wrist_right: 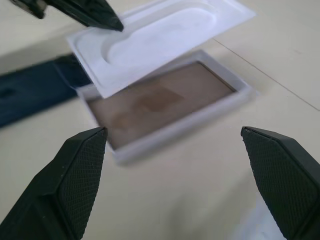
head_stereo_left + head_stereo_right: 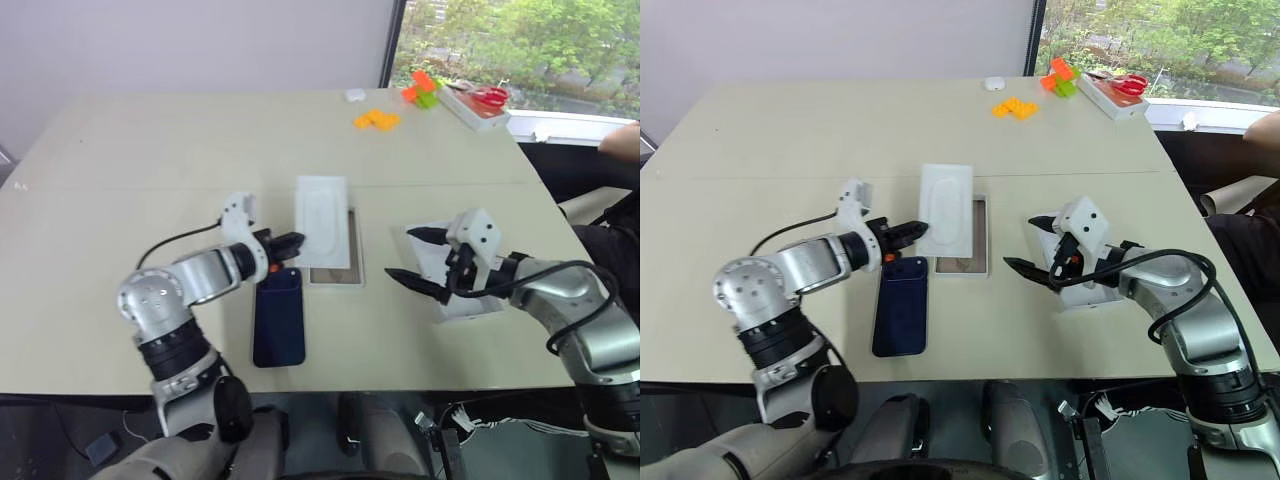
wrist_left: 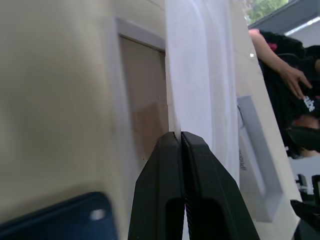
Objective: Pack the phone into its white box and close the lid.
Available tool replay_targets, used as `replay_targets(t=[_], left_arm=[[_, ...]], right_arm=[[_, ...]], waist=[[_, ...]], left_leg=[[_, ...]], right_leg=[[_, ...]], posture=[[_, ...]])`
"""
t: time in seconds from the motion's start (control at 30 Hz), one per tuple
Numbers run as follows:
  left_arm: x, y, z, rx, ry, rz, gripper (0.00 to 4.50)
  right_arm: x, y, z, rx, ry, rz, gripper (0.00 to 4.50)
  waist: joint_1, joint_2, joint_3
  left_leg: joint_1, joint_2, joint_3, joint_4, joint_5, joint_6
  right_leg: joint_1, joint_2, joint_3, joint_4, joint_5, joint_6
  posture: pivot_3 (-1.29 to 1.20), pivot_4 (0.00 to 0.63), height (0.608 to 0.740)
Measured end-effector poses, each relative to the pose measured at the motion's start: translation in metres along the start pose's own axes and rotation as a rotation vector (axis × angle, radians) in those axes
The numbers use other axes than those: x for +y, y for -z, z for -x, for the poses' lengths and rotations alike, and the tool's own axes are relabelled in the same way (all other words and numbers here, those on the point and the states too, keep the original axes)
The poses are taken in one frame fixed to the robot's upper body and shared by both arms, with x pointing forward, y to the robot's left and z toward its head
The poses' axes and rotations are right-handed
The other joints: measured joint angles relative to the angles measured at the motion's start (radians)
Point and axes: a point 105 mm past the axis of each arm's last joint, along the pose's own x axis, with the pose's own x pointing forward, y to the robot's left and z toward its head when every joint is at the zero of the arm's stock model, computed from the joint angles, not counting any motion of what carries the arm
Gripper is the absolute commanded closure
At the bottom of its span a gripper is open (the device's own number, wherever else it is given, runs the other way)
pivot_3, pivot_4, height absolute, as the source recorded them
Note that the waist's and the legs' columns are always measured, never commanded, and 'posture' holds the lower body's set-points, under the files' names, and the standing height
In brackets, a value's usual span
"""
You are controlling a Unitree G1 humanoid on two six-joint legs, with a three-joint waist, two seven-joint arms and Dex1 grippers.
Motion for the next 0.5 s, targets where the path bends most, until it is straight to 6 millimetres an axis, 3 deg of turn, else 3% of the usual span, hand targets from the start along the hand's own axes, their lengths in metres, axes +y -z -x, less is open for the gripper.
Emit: replay_targets(t=[0.27, 0.5], left_arm=[[0.014, 0.007, -0.005, 0.042, -0.161, 0.015, 4.47], [0.005, 0.014, -0.011, 0.079, -0.144, 0.006, 4.47]], right_arm=[[0.002, 0.005, 0.002, 0.002, 0.000, 0.013, 0.00], [0.002, 0.005, 0.002, -0.001, 0.001, 0.017, 0.00]], waist=[[0.002, -0.001, 0.000], [0.005, -0.001, 0.000]], left_leg=[[0.001, -0.001, -0.001, 0.000, 0.001, -0.002], [0.001, -0.004, -0.002, 0.000, 0.004, -0.007]], right_leg=[[0.000, 0.001, 0.000, 0.002, 0.000, 0.001], [0.000, -0.003, 0.000, -0.001, 0.001, 0.004]], posture=[[0.00, 0.150, 0.727], [0.00, 0.150, 0.727]])
